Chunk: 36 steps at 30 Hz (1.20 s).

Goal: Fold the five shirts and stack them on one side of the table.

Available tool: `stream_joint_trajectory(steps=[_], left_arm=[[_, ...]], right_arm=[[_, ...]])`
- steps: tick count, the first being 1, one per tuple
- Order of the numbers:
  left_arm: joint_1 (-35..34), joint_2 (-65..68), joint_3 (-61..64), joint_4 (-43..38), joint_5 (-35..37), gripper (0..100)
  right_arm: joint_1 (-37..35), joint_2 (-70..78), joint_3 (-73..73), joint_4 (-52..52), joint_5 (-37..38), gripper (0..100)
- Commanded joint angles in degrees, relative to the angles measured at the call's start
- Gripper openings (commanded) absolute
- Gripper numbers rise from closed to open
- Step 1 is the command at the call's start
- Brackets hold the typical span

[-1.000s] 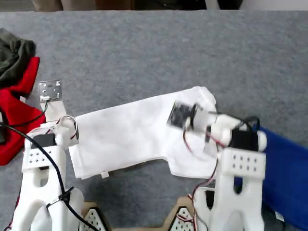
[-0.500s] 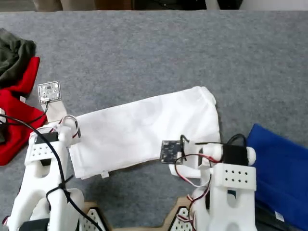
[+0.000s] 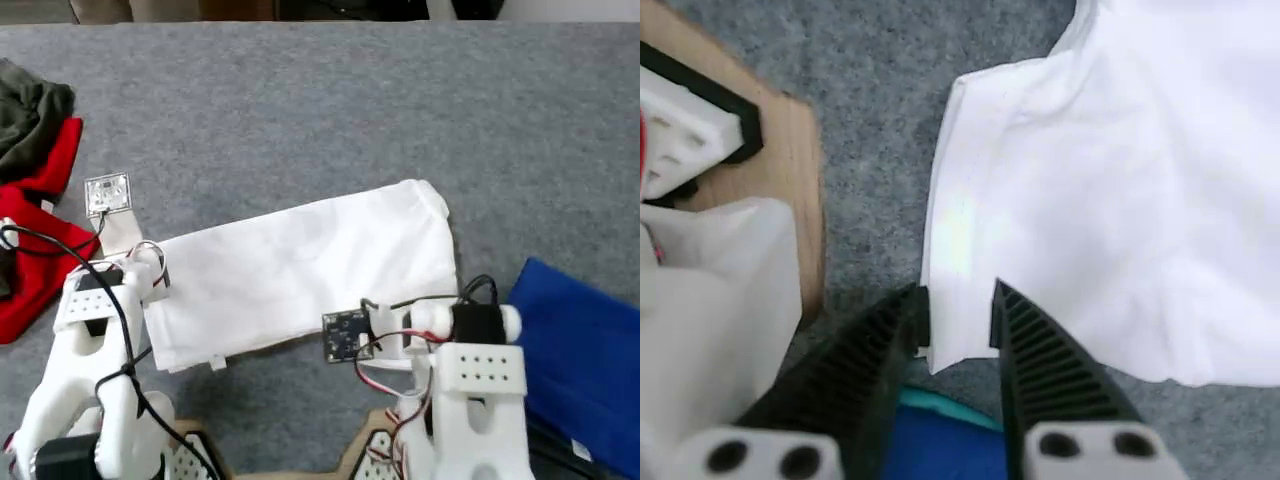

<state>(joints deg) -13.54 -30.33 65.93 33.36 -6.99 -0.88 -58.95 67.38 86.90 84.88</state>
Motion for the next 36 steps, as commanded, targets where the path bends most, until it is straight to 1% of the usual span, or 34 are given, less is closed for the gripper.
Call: stream_joint_trajectory(steps=[1,12,17,22,25,29,34,36], left_arm=[[0.26,0.13,-2.99,-0.7,0.53,2],[0.26,0.57,-3.43,-0.62,0.53,2],[0.26,0.57,-3.43,-0.62,0.53,2],[0.18,0.57,-3.43,-0.53,0.0,2],[0.18,0.57,-3.34,-0.44,-0.79,2],[0.26,0.57,-3.34,-0.35,-0.97,2],[0.26,0.57,-3.34,-0.35,-0.97,2],[0.26,0.57,-3.34,-0.35,-0.97,2]], right_arm=[[0.75,0.13,4.97,-2.64,1.32,12.3],[0.75,1.54,10.77,-8.88,1.32,12.3],[0.84,12.88,9.71,-13.89,0.97,12.3],[0.92,24.04,5.67,-16.0,0.88,12.3],[0.84,23.78,6.29,-18.2,0.88,12.3],[1.1,21.93,6.9,-18.29,0.88,12.3],[4.97,17.98,6.46,-19.34,1.05,12.2],[5.49,15.43,6.46,-18.99,1.14,9.2]])
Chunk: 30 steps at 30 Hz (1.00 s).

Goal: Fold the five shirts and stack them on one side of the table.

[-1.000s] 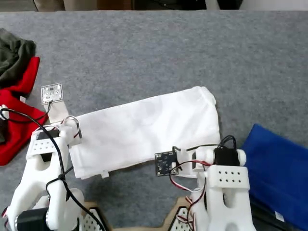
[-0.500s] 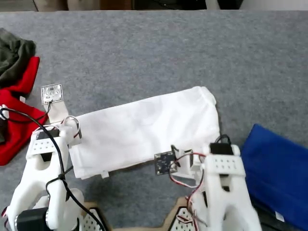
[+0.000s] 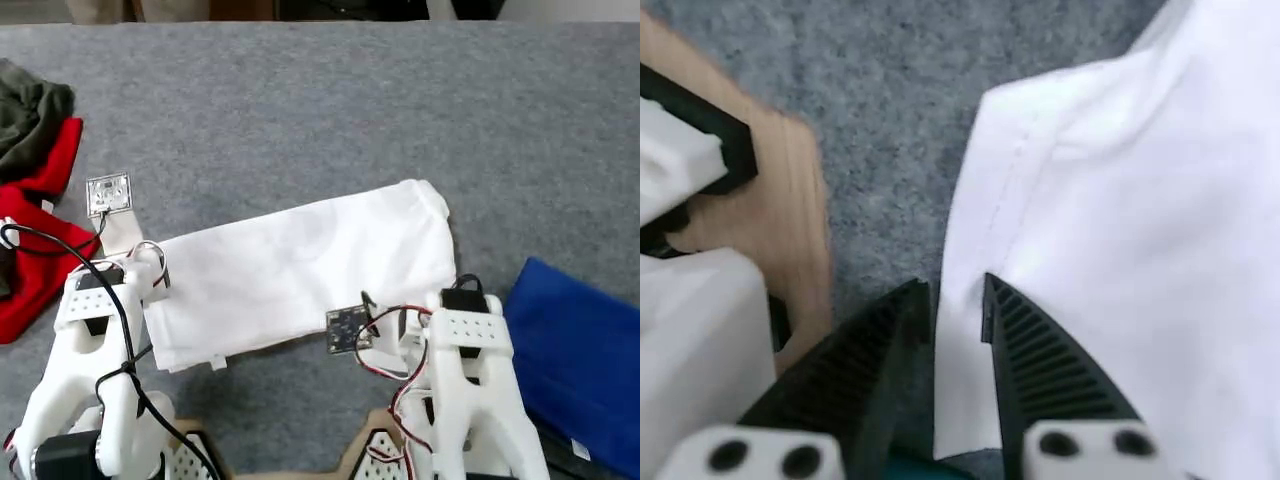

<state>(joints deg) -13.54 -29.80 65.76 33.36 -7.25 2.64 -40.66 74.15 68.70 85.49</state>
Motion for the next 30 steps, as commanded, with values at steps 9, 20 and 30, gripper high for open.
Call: stream_joint_trajectory(steps=[9,20,30], left_arm=[[0.26,0.04,-3.08,-0.35,-0.7,2],[0.26,0.04,-2.9,-0.18,-0.7,2],[0.26,0.04,-2.9,-0.18,-0.79,2]], right_arm=[[1.71,-12.35,-0.13,5.19,0.62,10.4],[-0.4,-12.44,3.12,-0.97,0.35,12.2],[-1.1,-12.35,5.32,-4.13,0.35,12.3]])
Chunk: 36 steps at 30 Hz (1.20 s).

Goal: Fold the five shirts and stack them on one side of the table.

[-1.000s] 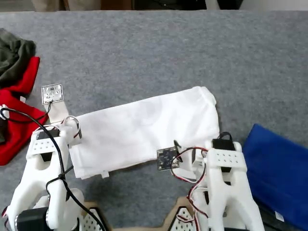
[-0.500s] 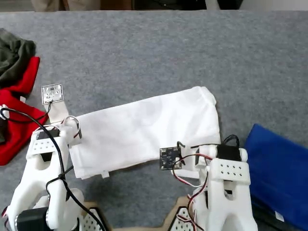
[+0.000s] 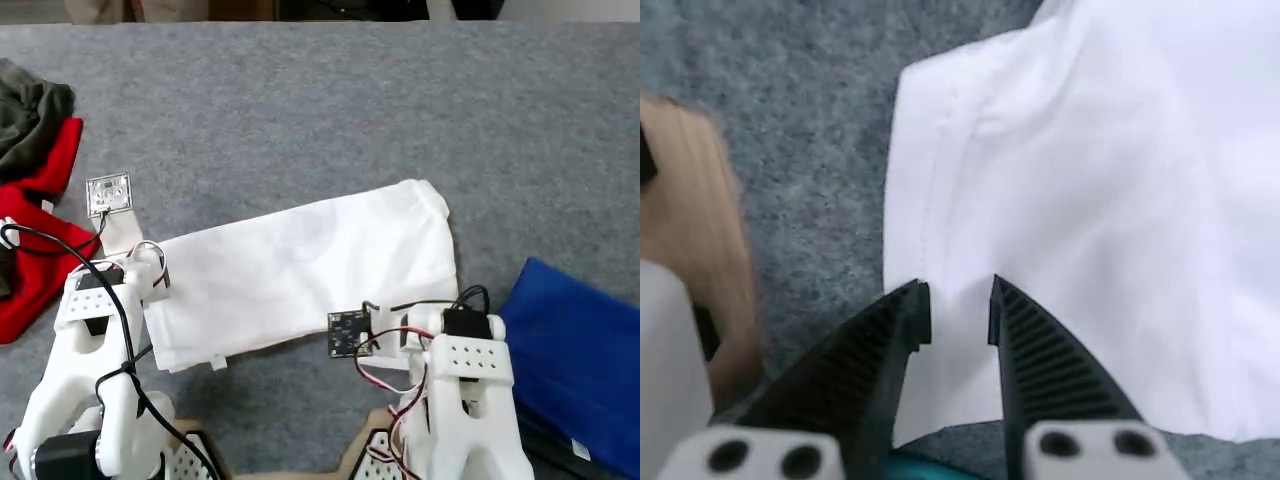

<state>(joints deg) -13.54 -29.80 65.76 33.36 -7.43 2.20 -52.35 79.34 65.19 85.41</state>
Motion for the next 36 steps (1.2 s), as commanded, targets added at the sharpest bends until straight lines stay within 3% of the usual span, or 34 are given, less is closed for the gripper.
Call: stream_joint_trajectory(steps=[1,7,14,23,36], left_arm=[[0.26,0.04,-2.9,-0.18,-0.62,2],[0.26,0.04,-2.9,-0.18,-0.62,2],[0.26,0.04,-2.9,-0.18,-0.62,2],[0.26,0.04,-3.08,-0.18,-0.62,2],[0.35,0.04,-2.99,-0.18,-0.62,2]], right_arm=[[-0.66,-0.66,0.13,-0.62,0.44,12.3],[-0.66,0.84,2.77,-3.34,0.53,12.5],[-0.31,12.18,-3.03,-3.6,0.44,20.0],[0.92,14.29,-16.04,8.88,0.35,19.9],[0.4,14.2,-11.47,9.85,0.7,19.9]])
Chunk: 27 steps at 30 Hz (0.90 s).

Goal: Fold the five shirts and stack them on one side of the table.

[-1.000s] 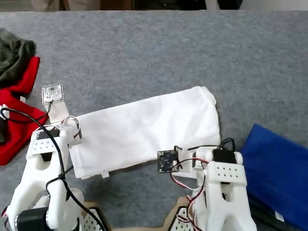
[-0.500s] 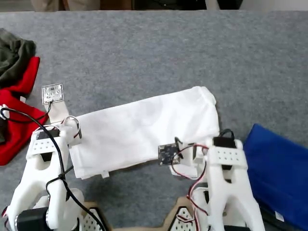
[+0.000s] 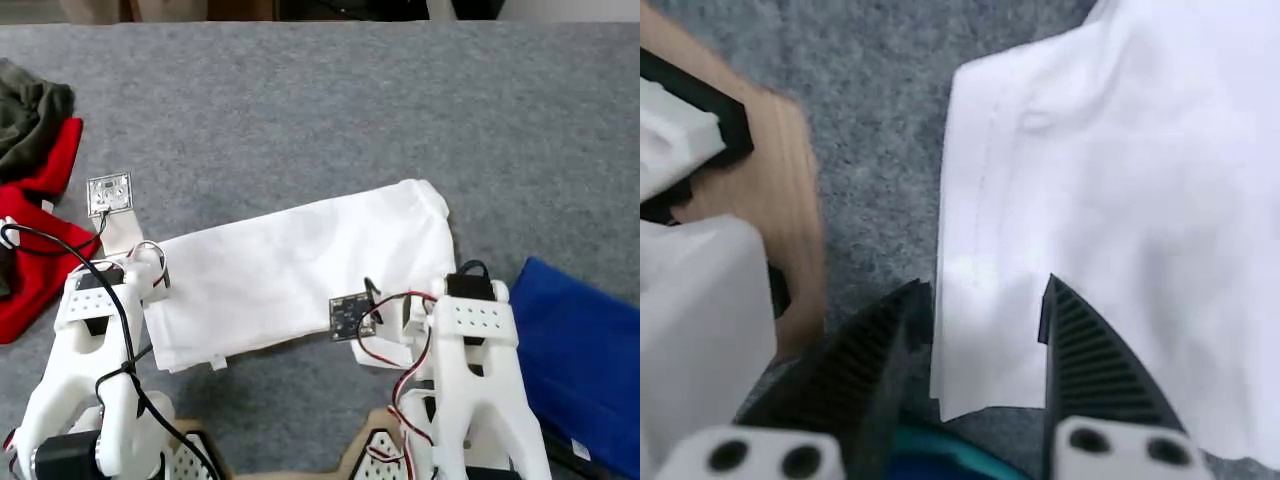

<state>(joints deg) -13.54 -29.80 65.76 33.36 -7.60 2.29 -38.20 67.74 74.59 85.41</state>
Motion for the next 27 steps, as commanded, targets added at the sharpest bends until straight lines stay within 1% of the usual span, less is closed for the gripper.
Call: stream_joint_trajectory(steps=[1,4,9,16,27], left_arm=[[0.35,0.04,-2.99,-0.18,-0.53,2],[0.35,0.04,-3.08,-0.18,-0.53,2],[0.35,0.04,-2.99,-0.18,-1.76,2],[0.35,0.04,-2.9,-0.18,-1.76,2],[0.35,0.04,-2.9,-0.18,-1.76,2]], right_arm=[[-0.31,0.04,0.13,1.05,0.7,19.9],[-2.51,-1.36,0.48,3.96,0.7,19.9],[-5.23,-6.81,5.58,3.69,0.62,19.9],[-5.14,-8.13,9.98,-2.46,-0.44,19.9],[-5.41,-8.04,12.53,-5.98,-0.79,19.9]])
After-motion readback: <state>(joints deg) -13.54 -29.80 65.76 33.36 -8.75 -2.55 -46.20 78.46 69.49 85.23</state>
